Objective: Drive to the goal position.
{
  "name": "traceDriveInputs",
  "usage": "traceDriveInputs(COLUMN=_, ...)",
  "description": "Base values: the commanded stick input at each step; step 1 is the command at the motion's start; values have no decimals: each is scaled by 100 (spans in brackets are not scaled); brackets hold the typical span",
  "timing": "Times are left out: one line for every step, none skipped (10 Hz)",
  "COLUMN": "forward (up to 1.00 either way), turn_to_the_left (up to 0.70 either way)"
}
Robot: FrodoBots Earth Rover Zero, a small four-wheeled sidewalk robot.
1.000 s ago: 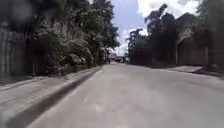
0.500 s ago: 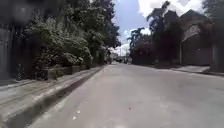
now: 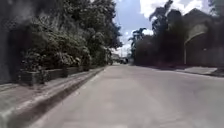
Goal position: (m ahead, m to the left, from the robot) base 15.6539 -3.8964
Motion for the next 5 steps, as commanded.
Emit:
traceDriveInputs(forward=100, turn_to_the_left=0)
traceDriveInputs(forward=100, turn_to_the_left=0)
traceDriveInputs(forward=100, turn_to_the_left=0)
traceDriveInputs(forward=100, turn_to_the_left=0)
traceDriveInputs(forward=100, turn_to_the_left=0)
